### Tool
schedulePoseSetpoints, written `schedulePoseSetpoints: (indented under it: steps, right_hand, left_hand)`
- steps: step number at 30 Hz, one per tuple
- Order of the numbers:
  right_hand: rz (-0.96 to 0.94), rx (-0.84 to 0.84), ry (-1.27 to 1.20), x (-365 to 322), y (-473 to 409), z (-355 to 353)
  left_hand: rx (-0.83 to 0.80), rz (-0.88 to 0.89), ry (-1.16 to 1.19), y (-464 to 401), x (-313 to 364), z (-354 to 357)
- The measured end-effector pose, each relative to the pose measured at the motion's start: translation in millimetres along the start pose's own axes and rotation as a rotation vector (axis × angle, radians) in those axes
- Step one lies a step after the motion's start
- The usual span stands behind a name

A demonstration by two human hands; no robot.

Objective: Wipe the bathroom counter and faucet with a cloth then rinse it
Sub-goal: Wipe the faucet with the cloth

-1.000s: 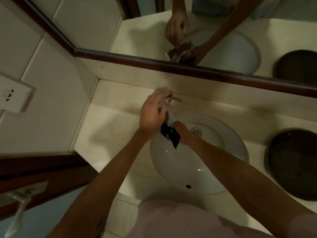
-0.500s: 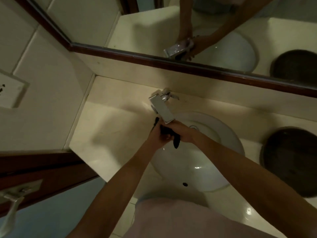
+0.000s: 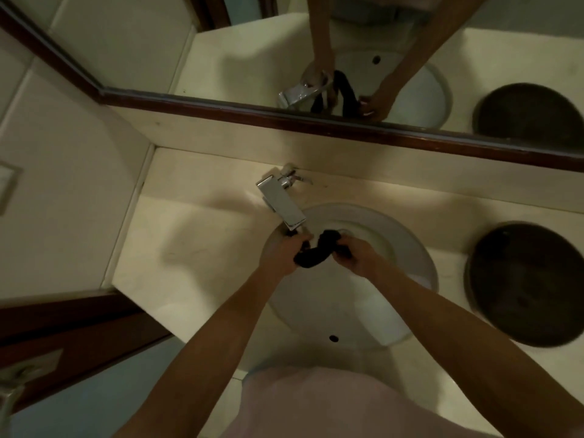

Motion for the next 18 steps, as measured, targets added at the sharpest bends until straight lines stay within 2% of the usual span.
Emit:
schedulePoseSetpoints:
  steps: [1, 3, 6, 8, 11, 13, 16, 18]
  right_hand:
    - [0.021, 0.016, -0.064, 1.4, -5.4, 9.0]
    - [0.091, -0.055, -0.025, 2.5, -12.5, 29.3]
    - [0.183, -0.247, 0.14, 1.8, -13.9, 55.8]
    - [0.17, -0.294, 0.241, 1.2, -21.1, 68.0]
    - [0.127, -0.259, 0.258, -4.1, -28.8, 80.8]
    - [0.115, -0.219, 0.278, -6.4, -34.3, 82.4]
    - [0.125, -0.157, 0.19, -7.6, -36.9, 82.4]
    - [0.095, -0.187, 0.161, -7.8, -33.6, 83.7]
  left_hand:
    - [-0.096, -0.043, 0.016, 9.4, 7.1, 3.7]
    - [-0.193, -0.073, -0.141, 18.0, 14.4, 1.2]
    - [-0.206, 0.04, -0.56, 28.6, 12.5, -7.5]
    - [-0.148, 0.142, -0.623, 33.5, 7.9, -12.1]
    - [0.126, 0.305, -0.457, 40.3, -3.5, -14.5]
    - [0.269, 0.342, -0.325, 40.9, -12.5, -11.4]
    - [0.331, 0.3, -0.172, 40.9, -11.0, -11.8]
    - [0.519, 0.306, -0.031, 50.0, 6.1, -19.5]
Point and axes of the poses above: each hand's wrist, its own y-axis away from the middle knuckle, its own z-axis out of the palm, x = y × z, the point moved 1 cm from there along -y, towards the middle knuckle, and after that the axes turned 6 degrees about -x, right-handed, at the moved point
